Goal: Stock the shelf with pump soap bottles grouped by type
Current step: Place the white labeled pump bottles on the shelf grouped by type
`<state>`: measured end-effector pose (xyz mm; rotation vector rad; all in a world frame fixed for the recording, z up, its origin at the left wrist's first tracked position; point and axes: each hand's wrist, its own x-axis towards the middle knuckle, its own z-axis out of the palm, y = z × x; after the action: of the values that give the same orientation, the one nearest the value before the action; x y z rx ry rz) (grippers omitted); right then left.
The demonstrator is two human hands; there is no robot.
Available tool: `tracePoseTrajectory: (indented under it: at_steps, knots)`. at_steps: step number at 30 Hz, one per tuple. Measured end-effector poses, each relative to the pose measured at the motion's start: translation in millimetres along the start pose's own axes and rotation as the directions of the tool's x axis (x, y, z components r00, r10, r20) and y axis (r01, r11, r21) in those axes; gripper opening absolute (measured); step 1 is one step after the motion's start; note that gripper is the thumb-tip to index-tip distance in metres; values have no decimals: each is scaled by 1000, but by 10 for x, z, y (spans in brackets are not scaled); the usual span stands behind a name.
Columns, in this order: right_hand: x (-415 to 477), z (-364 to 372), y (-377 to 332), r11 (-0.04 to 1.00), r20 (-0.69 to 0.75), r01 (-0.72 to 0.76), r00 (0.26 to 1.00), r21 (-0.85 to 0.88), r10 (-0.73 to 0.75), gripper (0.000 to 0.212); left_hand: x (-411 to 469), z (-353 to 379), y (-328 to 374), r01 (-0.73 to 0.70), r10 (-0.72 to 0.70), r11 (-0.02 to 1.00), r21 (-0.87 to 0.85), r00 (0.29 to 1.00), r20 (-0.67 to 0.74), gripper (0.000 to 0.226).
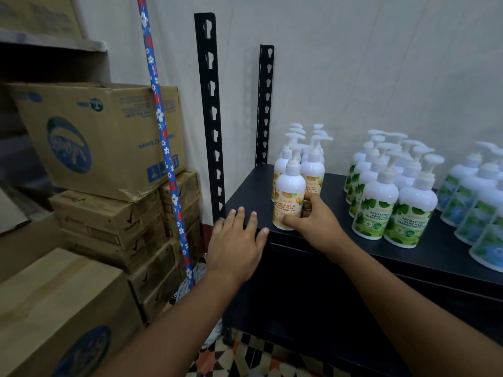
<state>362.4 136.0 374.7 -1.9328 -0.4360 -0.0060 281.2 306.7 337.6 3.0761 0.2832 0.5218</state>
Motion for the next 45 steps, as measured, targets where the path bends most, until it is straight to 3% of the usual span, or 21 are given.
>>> tracePoseTrajectory:
  at_steps: [12, 28, 34, 39, 45]
  knots:
    - [97, 38, -3, 1000, -24, -11, 1000, -9, 11, 63, 20, 64, -4, 23, -25, 990, -137, 1000, -13, 63]
    - [207, 142, -50, 993, -114, -25, 993, -112, 12, 49, 11, 108, 3, 28, -33, 984, -177, 999, -24, 64]
    - [211, 147, -57, 995, -102, -12, 995, -98, 1, 50, -8, 93, 8, 22, -27, 987, -161, 999, -28, 90]
    - [236, 179, -14, 992, -113, -9, 994, -123, -5, 47, 6, 92, 16, 50, -54, 980, -191, 998, -13, 65]
    - [171, 137, -27, 993, -108, -31, 994, -118, 18, 60, -5, 32, 37, 60, -59, 974, -218, 998, 11, 64]
